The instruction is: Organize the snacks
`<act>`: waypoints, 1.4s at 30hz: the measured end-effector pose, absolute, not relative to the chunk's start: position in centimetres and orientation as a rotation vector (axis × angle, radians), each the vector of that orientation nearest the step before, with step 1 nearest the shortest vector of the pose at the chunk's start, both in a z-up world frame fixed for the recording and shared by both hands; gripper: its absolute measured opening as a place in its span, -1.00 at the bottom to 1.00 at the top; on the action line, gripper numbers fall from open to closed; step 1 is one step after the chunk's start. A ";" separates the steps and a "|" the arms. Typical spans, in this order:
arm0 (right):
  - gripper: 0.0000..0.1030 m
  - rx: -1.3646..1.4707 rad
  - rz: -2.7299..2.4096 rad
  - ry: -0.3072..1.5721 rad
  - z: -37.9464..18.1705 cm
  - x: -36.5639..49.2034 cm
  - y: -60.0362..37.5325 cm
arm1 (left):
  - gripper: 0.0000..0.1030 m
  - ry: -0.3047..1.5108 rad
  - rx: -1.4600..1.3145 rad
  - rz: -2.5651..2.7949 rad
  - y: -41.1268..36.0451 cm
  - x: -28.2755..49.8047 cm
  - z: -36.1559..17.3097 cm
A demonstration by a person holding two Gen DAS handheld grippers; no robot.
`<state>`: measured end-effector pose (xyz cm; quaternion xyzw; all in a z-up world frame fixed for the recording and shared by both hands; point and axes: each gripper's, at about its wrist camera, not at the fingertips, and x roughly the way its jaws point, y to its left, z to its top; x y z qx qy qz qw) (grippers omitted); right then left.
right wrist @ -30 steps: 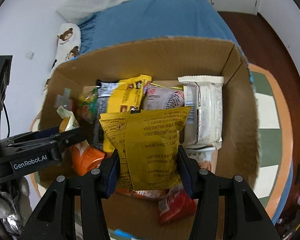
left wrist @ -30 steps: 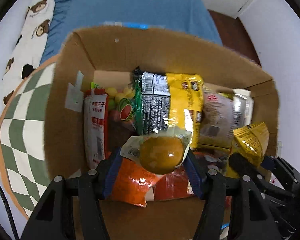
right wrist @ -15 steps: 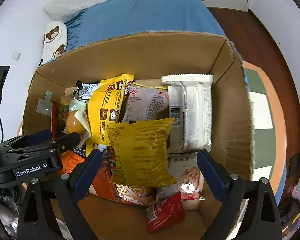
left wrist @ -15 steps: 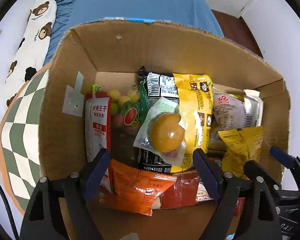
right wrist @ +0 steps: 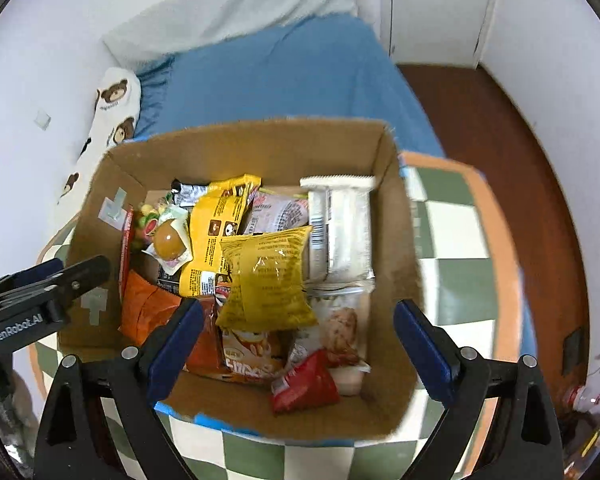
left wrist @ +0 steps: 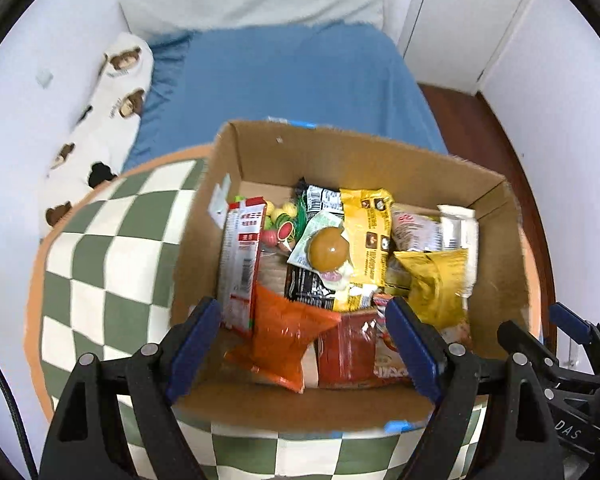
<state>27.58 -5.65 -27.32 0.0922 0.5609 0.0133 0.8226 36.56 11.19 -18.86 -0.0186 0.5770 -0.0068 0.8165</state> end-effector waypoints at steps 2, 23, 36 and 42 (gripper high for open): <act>0.91 0.184 0.033 1.160 -25.9 25.9 -5.6 | 0.64 1.194 -0.034 -0.018 11.4 35.0 -17.6; 0.98 0.151 0.021 0.822 -11.7 5.4 -4.8 | 0.64 0.905 0.001 -0.061 9.9 16.2 -6.2; 1.00 0.102 0.017 0.731 -7.3 -1.9 -3.1 | 0.64 0.847 0.006 -0.051 10.0 10.2 -3.6; 1.00 0.096 0.016 0.723 -7.0 -2.5 -2.9 | 0.64 0.836 -0.002 -0.040 10.3 9.9 -3.3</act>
